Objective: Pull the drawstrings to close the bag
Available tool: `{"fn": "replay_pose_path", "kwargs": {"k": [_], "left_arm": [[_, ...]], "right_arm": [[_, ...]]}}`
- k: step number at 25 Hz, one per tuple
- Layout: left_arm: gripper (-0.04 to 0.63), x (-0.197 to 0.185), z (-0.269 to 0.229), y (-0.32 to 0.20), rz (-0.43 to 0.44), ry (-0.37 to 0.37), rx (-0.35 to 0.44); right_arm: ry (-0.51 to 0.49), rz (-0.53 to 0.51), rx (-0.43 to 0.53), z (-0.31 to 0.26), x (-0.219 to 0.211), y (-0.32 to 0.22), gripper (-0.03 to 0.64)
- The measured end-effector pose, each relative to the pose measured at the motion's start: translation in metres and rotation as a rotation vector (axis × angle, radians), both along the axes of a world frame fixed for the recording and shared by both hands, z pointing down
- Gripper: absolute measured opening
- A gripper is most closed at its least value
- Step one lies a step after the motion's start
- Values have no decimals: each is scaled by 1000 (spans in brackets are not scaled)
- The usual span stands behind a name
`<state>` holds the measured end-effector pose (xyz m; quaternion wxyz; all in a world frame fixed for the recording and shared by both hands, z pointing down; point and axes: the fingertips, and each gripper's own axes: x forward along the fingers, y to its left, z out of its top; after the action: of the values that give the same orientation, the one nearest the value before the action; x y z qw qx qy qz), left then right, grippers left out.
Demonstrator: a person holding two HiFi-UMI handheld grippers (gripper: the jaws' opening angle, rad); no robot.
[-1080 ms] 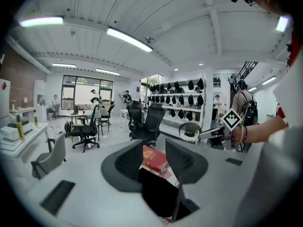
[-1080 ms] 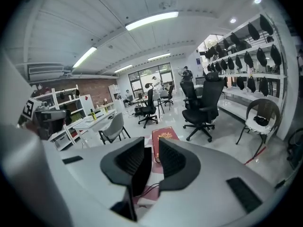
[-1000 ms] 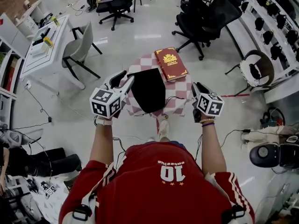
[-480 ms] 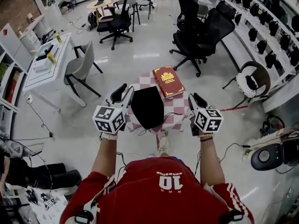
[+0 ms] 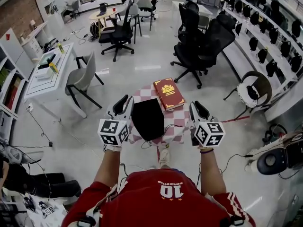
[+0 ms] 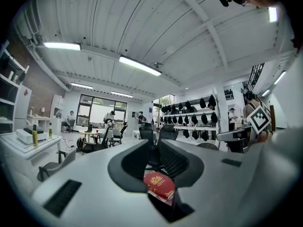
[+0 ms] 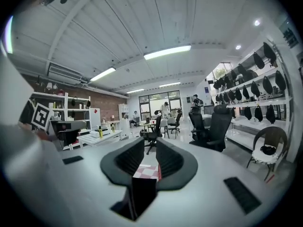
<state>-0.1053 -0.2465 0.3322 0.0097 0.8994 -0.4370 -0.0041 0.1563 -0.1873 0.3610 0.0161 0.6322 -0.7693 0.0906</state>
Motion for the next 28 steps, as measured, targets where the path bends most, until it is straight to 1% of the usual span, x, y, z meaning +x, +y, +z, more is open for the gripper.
{"fn": "replay_pose_path", "kwargs": {"k": [4, 7, 10, 16, 21, 28], "left_arm": [[32, 2, 1, 2, -11, -1, 8], [12, 7, 1, 3, -8, 6, 8], [9, 13, 1, 3, 1, 13, 5], [8, 30, 3, 5, 54, 6, 2], [8, 35, -2, 3, 63, 11, 6], [8, 34, -1, 5, 59, 20, -7]], "right_arm": [[1, 1, 25, -6, -2, 4, 78], [5, 9, 37, -9, 0, 8, 66], [10, 12, 35, -9, 2, 11, 55], [45, 27, 13, -5, 8, 11, 27], [77, 39, 20, -8, 11, 9, 15], [74, 45, 28, -12, 17, 7, 15]]}}
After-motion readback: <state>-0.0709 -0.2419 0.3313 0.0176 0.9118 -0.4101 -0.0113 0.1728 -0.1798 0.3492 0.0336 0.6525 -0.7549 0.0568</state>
